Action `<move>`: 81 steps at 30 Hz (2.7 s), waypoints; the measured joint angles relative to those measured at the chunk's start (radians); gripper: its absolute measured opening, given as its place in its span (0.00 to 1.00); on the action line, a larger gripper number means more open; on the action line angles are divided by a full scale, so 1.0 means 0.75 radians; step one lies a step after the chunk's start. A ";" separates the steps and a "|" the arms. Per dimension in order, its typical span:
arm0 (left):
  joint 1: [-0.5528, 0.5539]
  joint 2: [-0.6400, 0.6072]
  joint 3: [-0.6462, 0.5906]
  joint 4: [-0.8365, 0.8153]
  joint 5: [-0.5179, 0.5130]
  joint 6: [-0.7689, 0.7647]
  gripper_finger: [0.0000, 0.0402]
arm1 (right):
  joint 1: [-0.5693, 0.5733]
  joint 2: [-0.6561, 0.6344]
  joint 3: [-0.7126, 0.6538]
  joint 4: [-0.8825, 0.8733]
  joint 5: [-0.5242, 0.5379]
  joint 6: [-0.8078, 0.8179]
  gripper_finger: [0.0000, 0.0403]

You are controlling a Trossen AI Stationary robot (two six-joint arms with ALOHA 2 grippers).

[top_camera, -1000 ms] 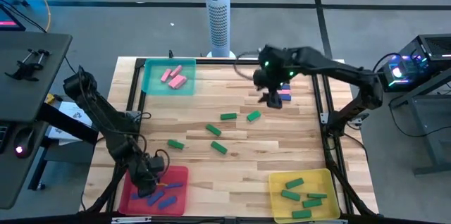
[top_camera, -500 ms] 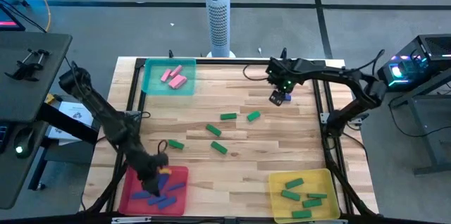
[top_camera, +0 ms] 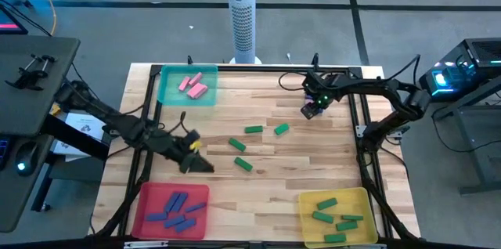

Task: Sort blocks
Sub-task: Put the blue block into the red bin

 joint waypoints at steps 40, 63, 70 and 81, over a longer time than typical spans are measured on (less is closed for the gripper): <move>0.502 0.002 0.000 0.335 -0.150 0.844 0.46 | 0.554 0.001 0.006 0.171 -0.094 -0.138 0.12; 0.509 0.002 0.000 0.313 -0.134 0.858 0.46 | 0.560 -0.015 -0.302 0.831 -0.181 -0.337 0.58; 0.509 0.002 0.000 0.312 -0.134 0.856 0.46 | 0.586 -0.010 -0.359 0.975 -0.160 -0.337 0.55; 0.509 0.002 0.000 0.311 -0.134 0.832 0.46 | 0.583 -0.161 -0.249 0.947 -0.200 -0.235 0.51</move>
